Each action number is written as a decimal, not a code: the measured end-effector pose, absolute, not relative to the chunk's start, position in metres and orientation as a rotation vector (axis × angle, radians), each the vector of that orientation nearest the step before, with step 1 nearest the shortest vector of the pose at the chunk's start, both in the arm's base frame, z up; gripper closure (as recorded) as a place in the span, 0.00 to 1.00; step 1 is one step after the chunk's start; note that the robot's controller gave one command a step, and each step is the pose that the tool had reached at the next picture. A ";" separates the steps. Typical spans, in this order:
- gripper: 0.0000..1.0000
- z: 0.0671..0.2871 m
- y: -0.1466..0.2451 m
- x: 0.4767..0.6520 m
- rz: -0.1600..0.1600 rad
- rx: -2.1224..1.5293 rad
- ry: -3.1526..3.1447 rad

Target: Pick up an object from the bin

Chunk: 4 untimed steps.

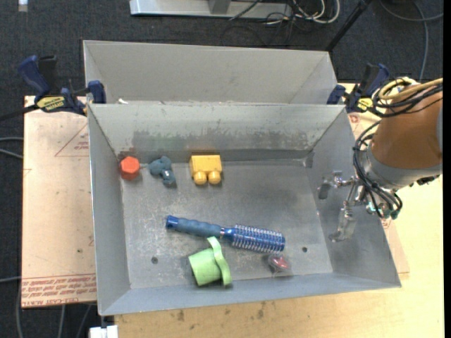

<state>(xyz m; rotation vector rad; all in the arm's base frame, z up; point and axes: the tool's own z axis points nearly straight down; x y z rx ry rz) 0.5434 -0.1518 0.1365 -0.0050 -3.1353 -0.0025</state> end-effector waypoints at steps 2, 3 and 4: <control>0.00 0.170 -0.069 0.508 0.001 0.245 -3.137; 0.00 0.110 -0.014 0.510 -0.006 0.500 -3.100; 0.00 0.067 0.000 0.509 -0.004 0.513 -3.097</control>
Offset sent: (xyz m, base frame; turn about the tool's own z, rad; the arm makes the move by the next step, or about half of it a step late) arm -0.0305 0.1054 0.0014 0.0044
